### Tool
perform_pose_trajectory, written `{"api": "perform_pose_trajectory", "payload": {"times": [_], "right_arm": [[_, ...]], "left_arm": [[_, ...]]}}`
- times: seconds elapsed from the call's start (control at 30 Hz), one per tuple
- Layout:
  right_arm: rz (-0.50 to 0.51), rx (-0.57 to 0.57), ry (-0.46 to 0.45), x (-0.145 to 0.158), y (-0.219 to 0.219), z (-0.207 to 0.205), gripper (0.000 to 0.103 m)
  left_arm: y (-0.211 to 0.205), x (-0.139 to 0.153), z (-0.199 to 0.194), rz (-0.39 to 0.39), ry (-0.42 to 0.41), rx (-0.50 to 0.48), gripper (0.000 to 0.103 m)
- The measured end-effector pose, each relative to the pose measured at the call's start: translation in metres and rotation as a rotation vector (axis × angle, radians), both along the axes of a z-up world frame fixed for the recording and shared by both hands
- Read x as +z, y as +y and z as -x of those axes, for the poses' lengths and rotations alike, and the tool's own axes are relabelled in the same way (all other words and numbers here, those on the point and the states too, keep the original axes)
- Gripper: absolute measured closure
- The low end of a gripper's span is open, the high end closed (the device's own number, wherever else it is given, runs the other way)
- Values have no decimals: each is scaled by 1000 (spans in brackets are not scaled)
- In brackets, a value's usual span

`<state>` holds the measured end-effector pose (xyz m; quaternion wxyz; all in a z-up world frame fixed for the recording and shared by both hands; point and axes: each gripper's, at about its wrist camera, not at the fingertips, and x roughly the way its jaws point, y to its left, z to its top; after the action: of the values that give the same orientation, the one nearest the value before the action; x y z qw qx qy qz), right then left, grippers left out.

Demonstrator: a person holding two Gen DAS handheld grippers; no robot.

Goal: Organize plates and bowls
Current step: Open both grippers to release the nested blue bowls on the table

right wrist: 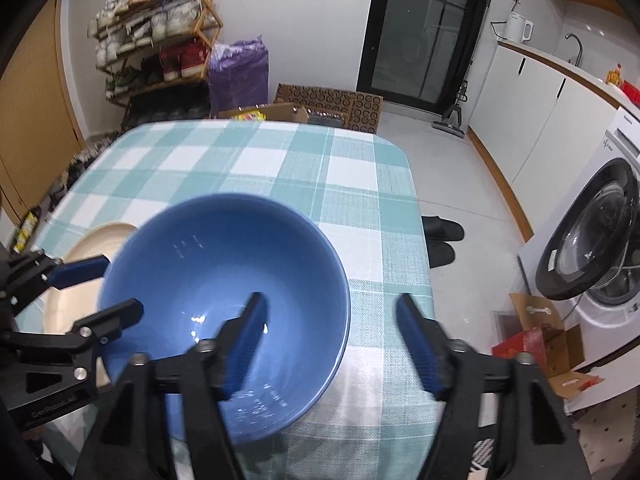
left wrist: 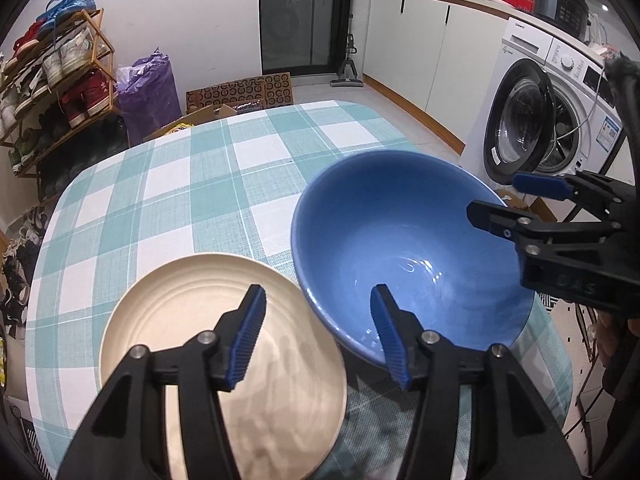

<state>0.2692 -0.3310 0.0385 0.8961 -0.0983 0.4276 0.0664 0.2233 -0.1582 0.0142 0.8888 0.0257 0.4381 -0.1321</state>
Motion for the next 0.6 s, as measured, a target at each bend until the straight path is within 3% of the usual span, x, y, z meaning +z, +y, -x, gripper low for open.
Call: {"api": "perform_pose_trajectory", "payload": {"times": [0.17,0.27,0.37,0.43,0.6], "right_arm": [[-76,-9,-12,10,-10,6,18],[-119,-21,-30,15,-17,10,5],[-165,-17,-40,17,-23,14,1],[-181,-15,-43,16,-26,16,1],[-210,-17,-35,9,-33,20,1]], "left_arm": [[5,1,0,2,1,4,41],[9,2,0,7,-1,-1,39],[14,2,1,27,-5,3,9],[19,4,3,42,-28,13,6],[23,1,-2,80,1,4,2]]}}
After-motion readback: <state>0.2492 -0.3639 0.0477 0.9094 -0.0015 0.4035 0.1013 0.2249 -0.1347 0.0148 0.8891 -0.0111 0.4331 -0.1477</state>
